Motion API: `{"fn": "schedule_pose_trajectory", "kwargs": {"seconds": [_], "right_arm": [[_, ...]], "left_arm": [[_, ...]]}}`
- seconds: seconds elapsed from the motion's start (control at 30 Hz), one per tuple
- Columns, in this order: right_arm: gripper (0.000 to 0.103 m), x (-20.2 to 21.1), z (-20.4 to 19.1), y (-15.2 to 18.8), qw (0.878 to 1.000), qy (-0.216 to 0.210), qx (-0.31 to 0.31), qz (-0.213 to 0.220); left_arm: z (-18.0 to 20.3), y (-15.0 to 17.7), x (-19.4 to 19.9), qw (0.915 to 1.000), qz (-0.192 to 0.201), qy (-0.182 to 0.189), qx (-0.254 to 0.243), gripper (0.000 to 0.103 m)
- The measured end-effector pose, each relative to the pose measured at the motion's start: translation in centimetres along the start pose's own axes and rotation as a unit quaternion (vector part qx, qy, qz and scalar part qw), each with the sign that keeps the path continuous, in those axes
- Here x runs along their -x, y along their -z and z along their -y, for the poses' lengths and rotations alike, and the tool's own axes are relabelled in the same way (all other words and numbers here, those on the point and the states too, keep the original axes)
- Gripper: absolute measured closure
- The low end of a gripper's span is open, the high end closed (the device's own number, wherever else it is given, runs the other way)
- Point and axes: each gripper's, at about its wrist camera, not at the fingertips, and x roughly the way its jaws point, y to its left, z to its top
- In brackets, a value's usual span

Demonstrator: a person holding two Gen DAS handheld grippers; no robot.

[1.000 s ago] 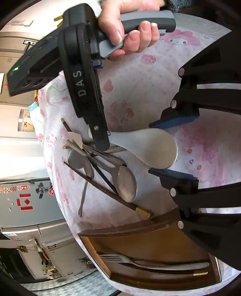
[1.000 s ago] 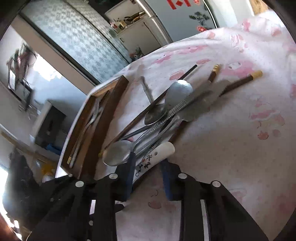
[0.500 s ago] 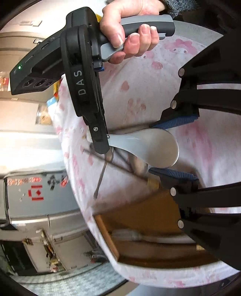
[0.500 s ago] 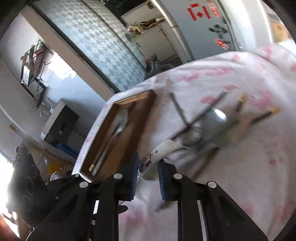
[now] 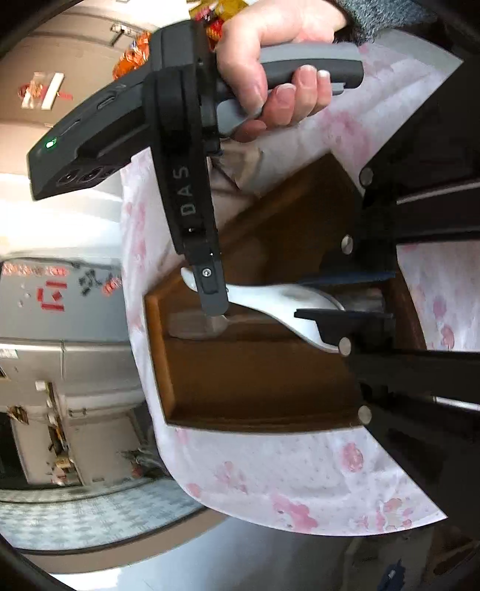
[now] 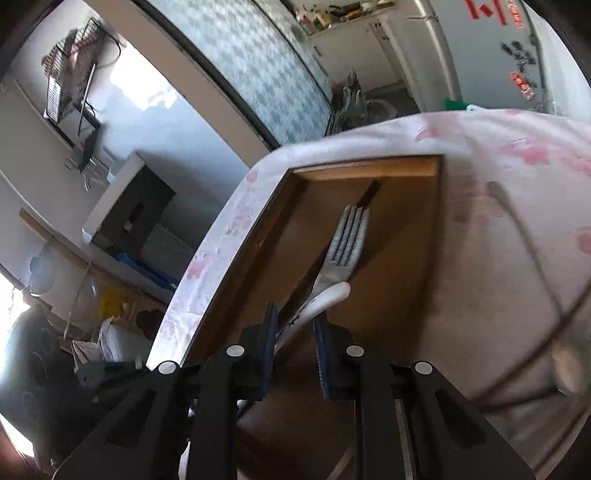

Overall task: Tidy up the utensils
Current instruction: 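Place the white spoon in the wooden tray beside the fork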

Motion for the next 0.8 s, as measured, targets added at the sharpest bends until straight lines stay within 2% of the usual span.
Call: {"fn": "schedule_pose_trajectory", "kwargs": {"seconds": [0.07,0.2,0.23,0.27,0.3,0.33,0.37,0.47,0.6,0.8], "right_arm": [[0.084,-0.5,-0.1,-0.2,1.000,-0.001,-0.002,-0.002],[0.077,-0.5,-0.5,-0.2,1.000,0.008,0.007,-0.008],[0.064,0.0,-0.5,-0.1,1.000,0.008,0.008,-0.008],[0.049,0.8,-0.3,0.1,1.000,0.011,0.007,-0.003],[0.041,1.5,-0.1,0.2,1.000,0.014,0.003,0.002],[0.031,2.1,0.2,0.1,1.000,0.013,0.000,0.005],[0.030,2.7,0.5,0.1,1.000,0.009,-0.002,0.006],[0.029,6.5,1.9,0.4,1.000,0.010,-0.001,0.027],[0.029,13.0,6.1,1.0,0.997,0.037,-0.017,0.067],[0.029,18.4,13.2,4.0,0.992,0.075,-0.065,0.083]], "left_arm": [[-0.2,0.1,-0.2,1.0000,-0.003,0.007,0.007,0.089],[0.4,0.3,-0.4,0.9999,-0.006,-0.013,-0.005,0.078],[0.6,0.3,-0.4,0.9998,-0.004,-0.021,-0.007,0.060],[0.6,0.4,-0.3,0.9997,0.000,-0.024,-0.008,0.047],[0.8,0.4,0.2,0.9995,0.008,-0.027,-0.010,0.034],[1.0,0.4,0.6,0.9994,0.015,-0.030,-0.013,0.031],[1.2,0.2,0.7,0.9993,0.017,-0.029,-0.017,0.030],[2.1,-0.1,2.0,0.9988,0.036,-0.020,-0.027,0.018],[4.3,-0.6,2.6,0.9983,0.040,0.001,-0.043,0.017],[9.1,-0.9,0.8,0.9957,0.025,0.039,-0.080,0.017]]}}
